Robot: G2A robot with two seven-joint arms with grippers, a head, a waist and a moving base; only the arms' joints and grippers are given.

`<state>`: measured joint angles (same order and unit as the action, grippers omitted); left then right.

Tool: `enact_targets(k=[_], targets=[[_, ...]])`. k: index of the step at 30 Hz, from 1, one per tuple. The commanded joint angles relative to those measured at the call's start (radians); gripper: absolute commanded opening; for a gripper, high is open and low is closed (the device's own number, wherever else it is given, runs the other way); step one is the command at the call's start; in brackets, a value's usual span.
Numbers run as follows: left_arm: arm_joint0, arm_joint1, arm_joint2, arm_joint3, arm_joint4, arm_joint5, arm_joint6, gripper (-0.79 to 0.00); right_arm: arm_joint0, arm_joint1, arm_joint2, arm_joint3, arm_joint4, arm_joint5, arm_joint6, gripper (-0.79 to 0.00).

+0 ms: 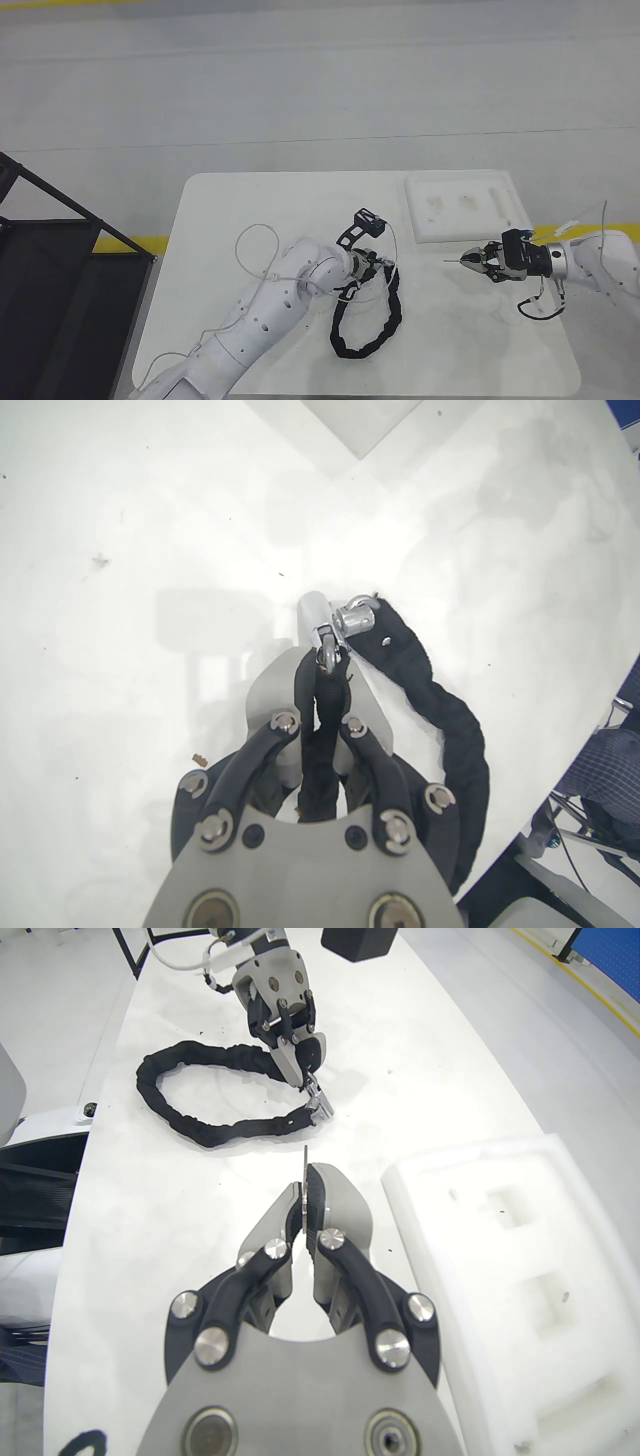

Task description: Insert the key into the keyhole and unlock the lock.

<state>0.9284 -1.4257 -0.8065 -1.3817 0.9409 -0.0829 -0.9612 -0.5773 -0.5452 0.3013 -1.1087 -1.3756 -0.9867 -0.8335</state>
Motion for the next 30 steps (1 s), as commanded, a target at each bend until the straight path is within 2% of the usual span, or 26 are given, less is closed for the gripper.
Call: enact_targets(k=[1, 3, 7, 11, 16, 20, 25, 30], targets=[[0.016, 0.007, -0.035, -0.015, -0.055, -0.033, 0.002, -0.785, 0.000, 0.000, 0.000, 0.000, 0.000, 0.000, 0.000, -0.785], [0.025, 0.014, -0.078, -0.020, -0.145, -0.087, -0.012, -0.785, 0.000, 0.000, 0.000, 0.000, 0.000, 0.000, 0.000, -0.785], [0.042, 0.031, -0.140, -0.039, -0.147, -0.114, 0.010, -0.785, 0.000, 0.000, 0.000, 0.000, 0.000, 0.000, 0.000, -0.785], [0.066, 0.043, -0.191, -0.053, -0.266, -0.198, -0.014, -0.785, 0.000, 0.000, 0.000, 0.000, 0.000, 0.000, 0.000, -0.785], [0.068, 0.057, -0.263, -0.015, -0.500, -0.323, -0.074, -0.785, 0.000, 0.000, 0.000, 0.000, 0.000, 0.000, 0.000, -0.785], [0.061, 0.064, -0.297, 0.053, -0.758, -0.436, -0.155, -0.785, 0.000, 0.000, 0.000, 0.000, 0.000, 0.000, 0.000, -0.785], [0.035, 0.068, -0.310, 0.158, -1.047, -0.524, -0.252, -0.785, 0.000, 0.000, 0.000, 0.000, 0.000, 0.000, 0.000, -0.785], [0.010, 0.075, -0.257, 0.199, -1.293, -0.507, -0.269, -0.785, 0.000, 0.000, 0.000, 0.000, 0.000, 0.000, 0.000, -0.785]])
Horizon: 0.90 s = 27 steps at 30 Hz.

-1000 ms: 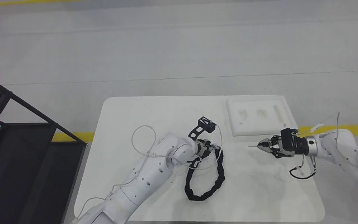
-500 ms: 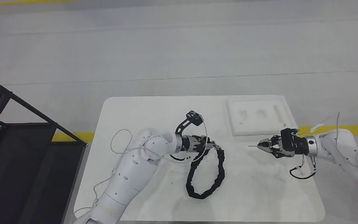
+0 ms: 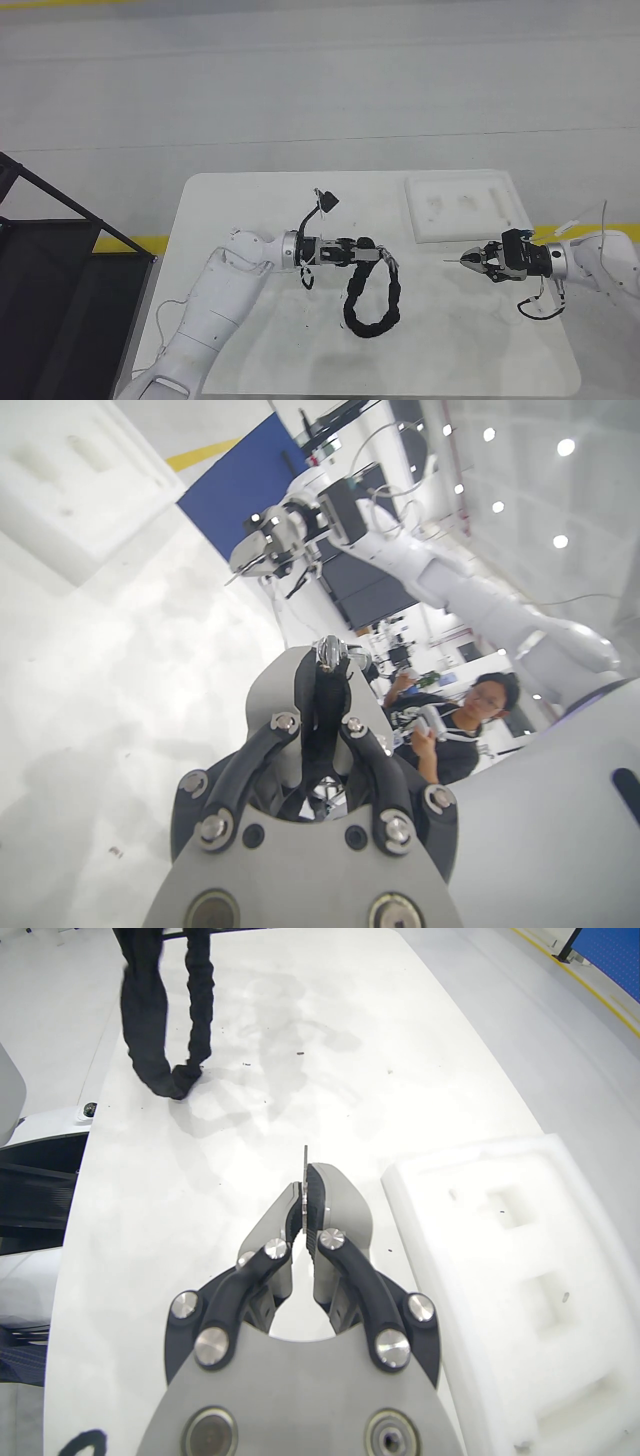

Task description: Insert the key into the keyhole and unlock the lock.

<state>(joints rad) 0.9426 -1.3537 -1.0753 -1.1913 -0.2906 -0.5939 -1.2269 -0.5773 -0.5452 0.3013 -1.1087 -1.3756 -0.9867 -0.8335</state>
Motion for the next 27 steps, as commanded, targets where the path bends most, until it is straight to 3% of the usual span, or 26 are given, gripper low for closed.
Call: enact_targets(k=[1, 5, 12, 27], targets=[[-0.009, 0.005, 0.022, 0.015, -0.102, 0.008, -0.008, -0.785, 0.000, 0.000, 0.000, 0.000, 0.000, 0.000, 0.000, -0.785], [-0.025, 0.013, 0.057, 0.044, -0.254, 0.027, -0.027, -0.785, 0.000, 0.000, 0.000, 0.000, 0.000, 0.000, 0.000, -0.785], [-0.052, 0.016, 0.120, 0.108, -0.362, 0.000, 0.000, -0.785, 0.000, 0.000, 0.000, 0.000, 0.000, 0.000, 0.000, -0.785], [-0.104, -0.016, 0.255, 0.244, -0.492, -0.067, 0.067, -0.785, 0.000, 0.000, 0.000, 0.000, 0.000, 0.000, 0.000, -0.785]])
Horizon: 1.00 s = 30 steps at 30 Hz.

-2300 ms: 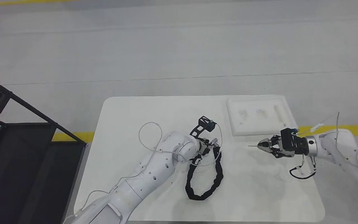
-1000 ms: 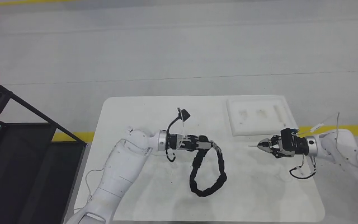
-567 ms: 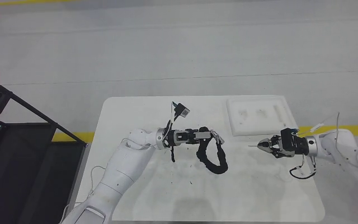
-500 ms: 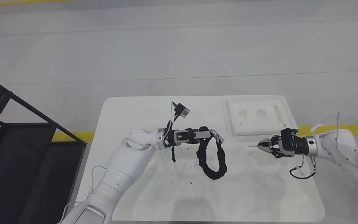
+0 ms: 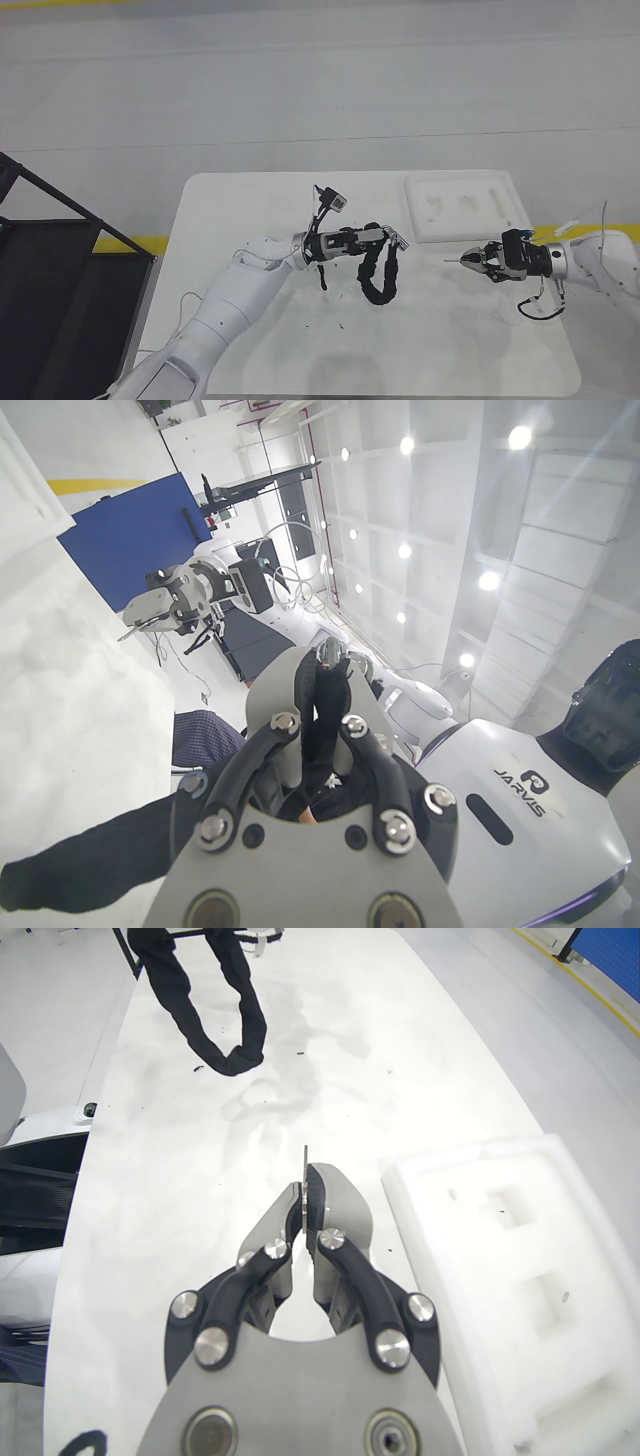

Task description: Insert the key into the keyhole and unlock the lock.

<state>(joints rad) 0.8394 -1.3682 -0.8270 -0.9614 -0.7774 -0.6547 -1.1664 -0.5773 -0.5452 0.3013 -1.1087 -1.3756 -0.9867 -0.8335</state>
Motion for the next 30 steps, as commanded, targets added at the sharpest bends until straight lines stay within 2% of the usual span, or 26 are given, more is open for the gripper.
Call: enact_targets(k=[1, 8, 15, 26, 30], targets=[[-0.003, -0.004, 0.013, 0.025, -0.009, -0.012, 0.012, -0.785, 0.000, 0.000, 0.000, 0.000, 0.000, 0.000, 0.000, -0.785], [-0.014, -0.006, 0.030, 0.098, -0.028, -0.041, 0.041, -0.785, 0.000, 0.000, 0.000, 0.000, 0.000, 0.000, 0.000, -0.785], [-0.020, -0.001, 0.027, 0.132, -0.046, -0.046, 0.046, -0.785, 0.000, 0.000, 0.000, 0.000, 0.000, 0.000, 0.000, -0.785], [-0.018, 0.020, 0.005, 0.146, -0.039, -0.041, 0.041, -0.785, 0.000, 0.000, 0.000, 0.000, 0.000, 0.000, 0.000, -0.785], [-0.008, 0.039, -0.002, 0.089, 0.004, -0.048, 0.048, -0.785, 0.000, 0.000, 0.000, 0.000, 0.000, 0.000, 0.000, -0.785]])
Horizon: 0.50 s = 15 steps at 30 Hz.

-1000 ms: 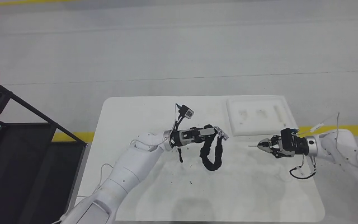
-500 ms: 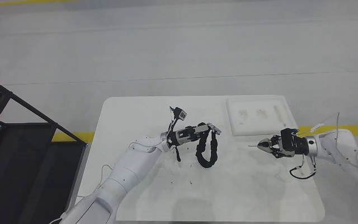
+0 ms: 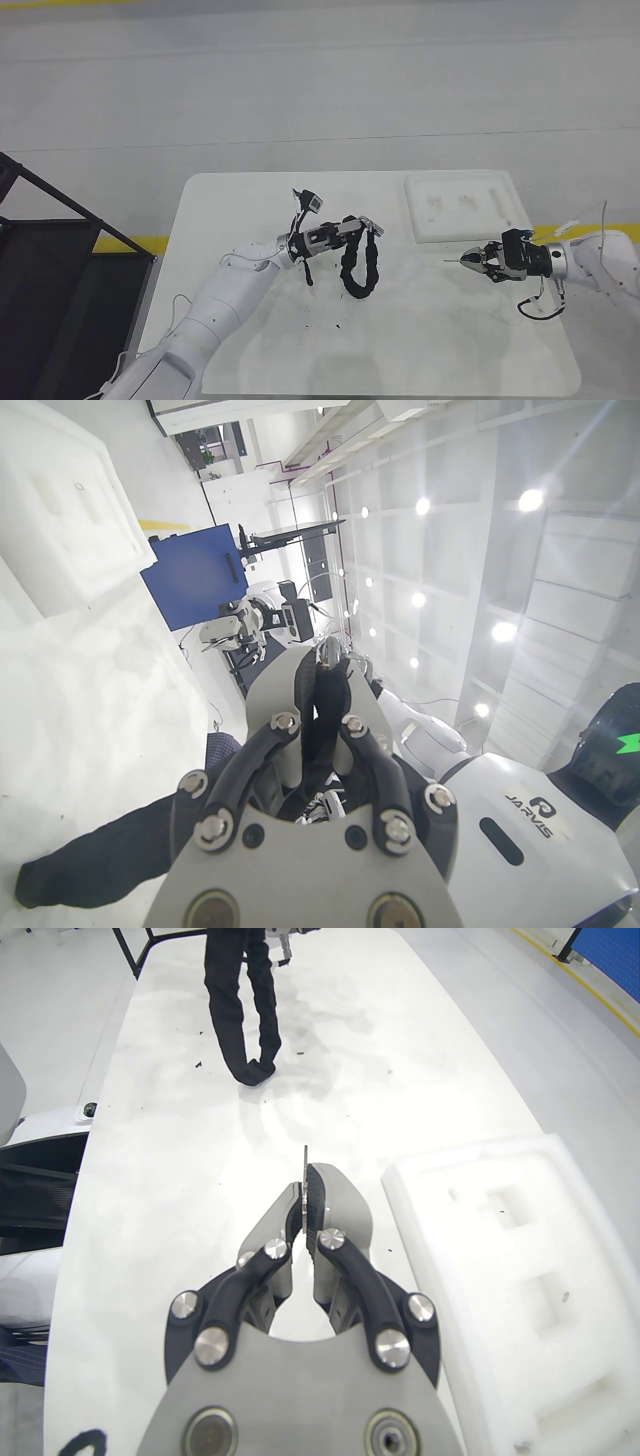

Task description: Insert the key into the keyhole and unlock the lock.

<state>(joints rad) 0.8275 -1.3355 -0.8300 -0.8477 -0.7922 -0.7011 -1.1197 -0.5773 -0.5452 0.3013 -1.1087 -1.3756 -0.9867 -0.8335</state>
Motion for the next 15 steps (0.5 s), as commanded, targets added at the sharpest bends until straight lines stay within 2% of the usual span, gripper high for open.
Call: enact_targets(k=[1, 4, 15], targets=[[0.008, 0.013, 0.002, -0.046, 0.042, -0.009, 0.009, -0.785, 0.000, 0.000, 0.000, 0.000, 0.000, 0.000, 0.000, -0.785], [0.024, 0.037, 0.018, -0.098, 0.102, -0.045, 0.045, -0.785, 0.000, 0.000, 0.000, 0.000, 0.000, 0.000, 0.000, -0.785], [0.024, 0.037, 0.018, -0.098, 0.102, -0.045, 0.045, -0.785, 0.000, 0.000, 0.000, 0.000, 0.000, 0.000, 0.000, -0.785]])
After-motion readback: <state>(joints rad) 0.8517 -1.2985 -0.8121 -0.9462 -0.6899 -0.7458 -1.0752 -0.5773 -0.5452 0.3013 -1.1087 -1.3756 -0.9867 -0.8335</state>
